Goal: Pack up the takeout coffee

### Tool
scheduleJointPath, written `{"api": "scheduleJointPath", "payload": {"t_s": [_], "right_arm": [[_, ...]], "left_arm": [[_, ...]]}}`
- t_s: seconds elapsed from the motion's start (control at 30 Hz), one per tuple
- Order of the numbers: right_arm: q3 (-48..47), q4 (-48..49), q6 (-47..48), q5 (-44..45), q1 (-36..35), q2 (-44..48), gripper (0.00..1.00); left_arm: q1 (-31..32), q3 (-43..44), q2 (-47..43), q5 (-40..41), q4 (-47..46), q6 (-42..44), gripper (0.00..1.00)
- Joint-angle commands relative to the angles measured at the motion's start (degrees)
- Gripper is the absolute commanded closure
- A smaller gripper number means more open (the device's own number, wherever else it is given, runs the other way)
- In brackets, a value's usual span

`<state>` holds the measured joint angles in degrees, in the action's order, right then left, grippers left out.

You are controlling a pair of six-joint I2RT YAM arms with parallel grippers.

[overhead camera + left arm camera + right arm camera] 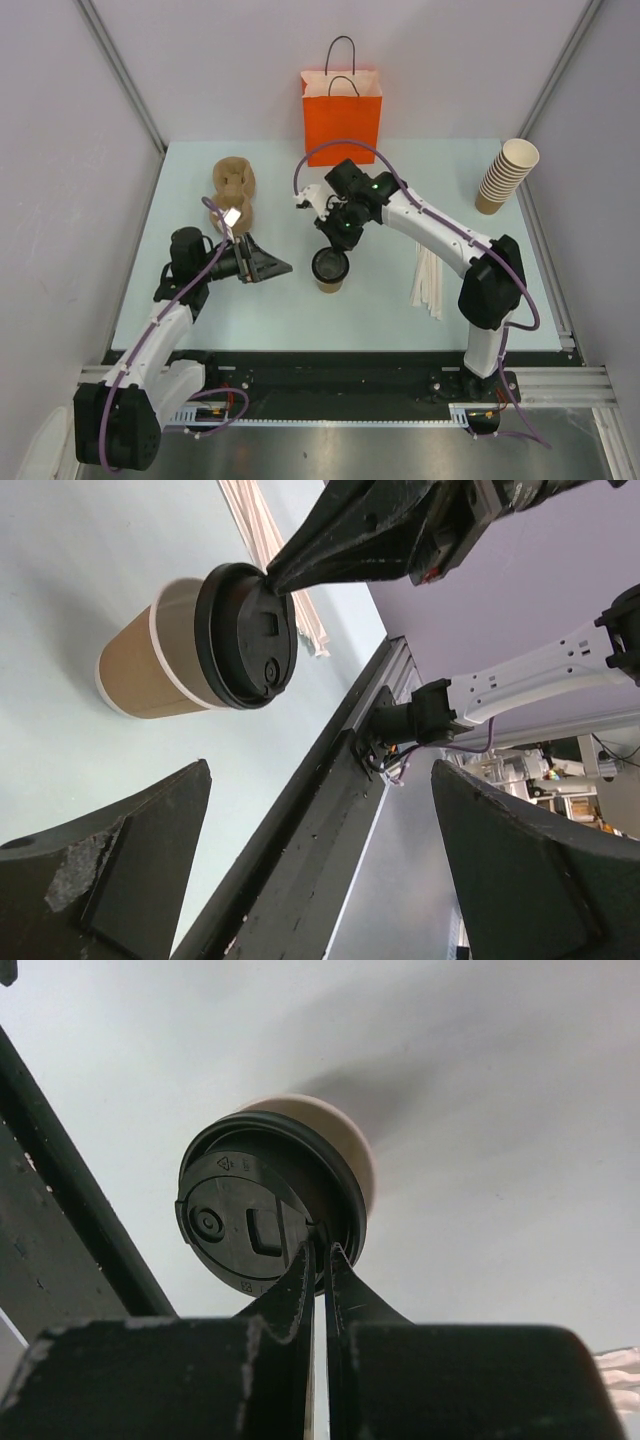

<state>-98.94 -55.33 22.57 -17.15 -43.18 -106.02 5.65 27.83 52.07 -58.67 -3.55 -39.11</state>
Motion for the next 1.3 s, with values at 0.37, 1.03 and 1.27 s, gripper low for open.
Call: {"api": "scheduleJointPath", "payload": {"t_s": [0.37,1.03,1.27], "right_arm": [[-7.4,-4.9,-0.2,-3.0,1.6,-5.1,1.00],[-10.1,-7.2,0.7,-4.5,3.1,-8.7,1.00],[-10.5,-7.6,1.2,-5.2,4.2,-8.9,1.00]], "left_arm": [[-0.5,-0.7,-0.5,2.5,-9.2,-4.4,0.03],[-0.4,-1.8,-0.8,2.4,-10.5,-5.4,0.03],[-0.5,-2.3,-0.9,2.4,-10.7,-5.4,0.03]]}}
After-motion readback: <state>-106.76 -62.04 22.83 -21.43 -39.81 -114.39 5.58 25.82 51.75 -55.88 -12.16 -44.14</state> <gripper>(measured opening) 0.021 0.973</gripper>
